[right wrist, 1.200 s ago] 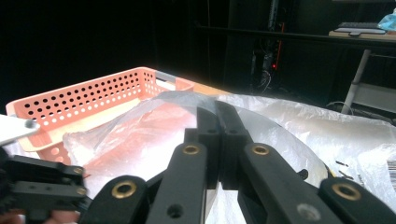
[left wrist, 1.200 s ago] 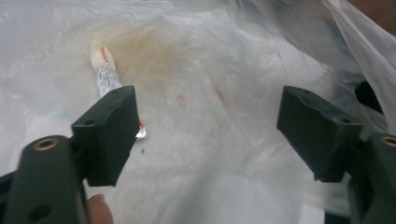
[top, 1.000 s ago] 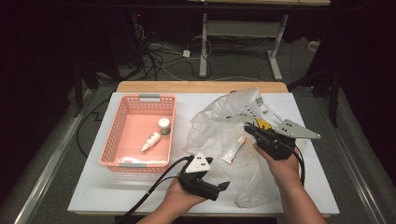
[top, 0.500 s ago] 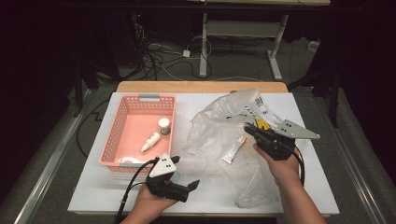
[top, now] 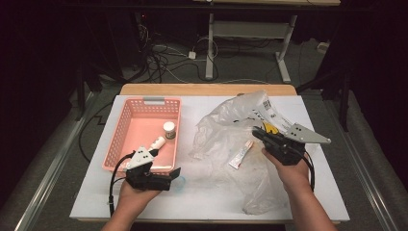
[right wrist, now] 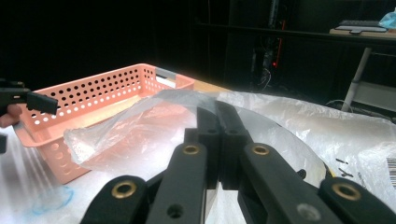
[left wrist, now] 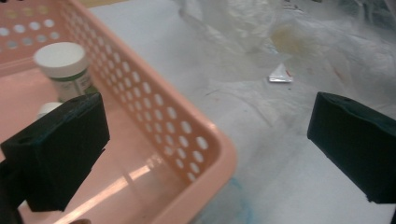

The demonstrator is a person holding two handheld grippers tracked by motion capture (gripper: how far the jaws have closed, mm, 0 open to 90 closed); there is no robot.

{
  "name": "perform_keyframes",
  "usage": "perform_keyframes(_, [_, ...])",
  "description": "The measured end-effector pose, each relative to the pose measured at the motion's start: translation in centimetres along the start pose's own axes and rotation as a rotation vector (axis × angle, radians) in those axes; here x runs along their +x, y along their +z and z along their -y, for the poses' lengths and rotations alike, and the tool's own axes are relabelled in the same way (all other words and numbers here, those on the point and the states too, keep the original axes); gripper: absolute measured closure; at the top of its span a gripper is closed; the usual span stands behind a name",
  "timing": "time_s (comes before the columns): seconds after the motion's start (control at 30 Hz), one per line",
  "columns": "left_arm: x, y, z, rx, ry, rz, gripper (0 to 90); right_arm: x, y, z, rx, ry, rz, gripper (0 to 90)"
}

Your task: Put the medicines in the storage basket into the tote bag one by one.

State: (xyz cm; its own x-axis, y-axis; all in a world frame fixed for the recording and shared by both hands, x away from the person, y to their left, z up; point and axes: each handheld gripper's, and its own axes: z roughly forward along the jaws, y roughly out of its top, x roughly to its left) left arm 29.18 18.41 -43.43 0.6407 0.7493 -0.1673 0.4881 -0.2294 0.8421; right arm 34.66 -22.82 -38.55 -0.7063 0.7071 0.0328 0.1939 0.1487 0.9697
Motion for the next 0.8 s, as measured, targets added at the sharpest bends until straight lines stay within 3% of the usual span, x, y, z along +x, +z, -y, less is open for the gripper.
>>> perform_keyframes(0.53, [4.7,-2.8,0.6,0.001,-0.075,-0.124,0.0,0.0,0.0,0.0,0.002,0.003,-0.001,90.0])
perform_keyframes(0.8, [5.6,-3.1,1.0,0.001,-0.097,-0.137,0.0,-0.1,-0.2,0.0,-0.006,0.002,-0.004,90.0])
